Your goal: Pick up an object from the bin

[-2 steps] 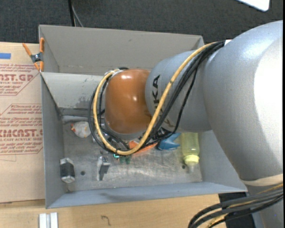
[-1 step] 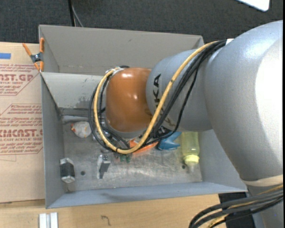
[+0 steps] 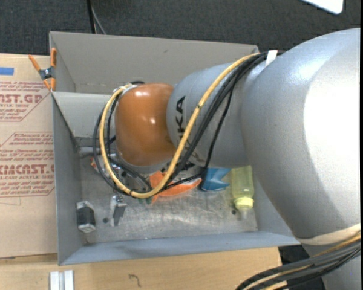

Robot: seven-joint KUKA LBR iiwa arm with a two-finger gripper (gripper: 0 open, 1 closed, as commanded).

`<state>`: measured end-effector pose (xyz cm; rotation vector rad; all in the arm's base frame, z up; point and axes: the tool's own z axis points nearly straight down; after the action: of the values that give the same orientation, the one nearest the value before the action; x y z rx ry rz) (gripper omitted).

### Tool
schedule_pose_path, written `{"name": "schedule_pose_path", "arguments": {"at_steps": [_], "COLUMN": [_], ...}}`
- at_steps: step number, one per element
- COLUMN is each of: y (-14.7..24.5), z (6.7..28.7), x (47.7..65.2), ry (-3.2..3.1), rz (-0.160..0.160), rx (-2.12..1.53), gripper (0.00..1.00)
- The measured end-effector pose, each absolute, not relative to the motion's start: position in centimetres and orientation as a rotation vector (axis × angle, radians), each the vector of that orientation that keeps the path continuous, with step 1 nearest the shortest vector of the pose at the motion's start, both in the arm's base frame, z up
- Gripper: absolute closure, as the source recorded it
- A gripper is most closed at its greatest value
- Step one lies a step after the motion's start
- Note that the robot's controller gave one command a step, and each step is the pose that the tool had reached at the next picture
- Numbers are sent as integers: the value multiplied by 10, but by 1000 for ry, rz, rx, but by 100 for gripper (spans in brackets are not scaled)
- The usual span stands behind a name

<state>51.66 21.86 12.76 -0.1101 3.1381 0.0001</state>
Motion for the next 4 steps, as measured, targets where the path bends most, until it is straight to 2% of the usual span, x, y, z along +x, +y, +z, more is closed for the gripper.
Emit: {"name": "schedule_pose_path", "arguments": {"at_steps": [1, 2, 3, 4], "y": [237, 243, 246, 241], "z": [104, 98, 77, 71], "x": [513, 499, 511, 505], "ry": [3131, 3112, 3093, 3125], "rz": [2, 0, 2, 4], "rx": [-236, -438, -533, -298], "gripper": [0, 0, 0, 0]}}
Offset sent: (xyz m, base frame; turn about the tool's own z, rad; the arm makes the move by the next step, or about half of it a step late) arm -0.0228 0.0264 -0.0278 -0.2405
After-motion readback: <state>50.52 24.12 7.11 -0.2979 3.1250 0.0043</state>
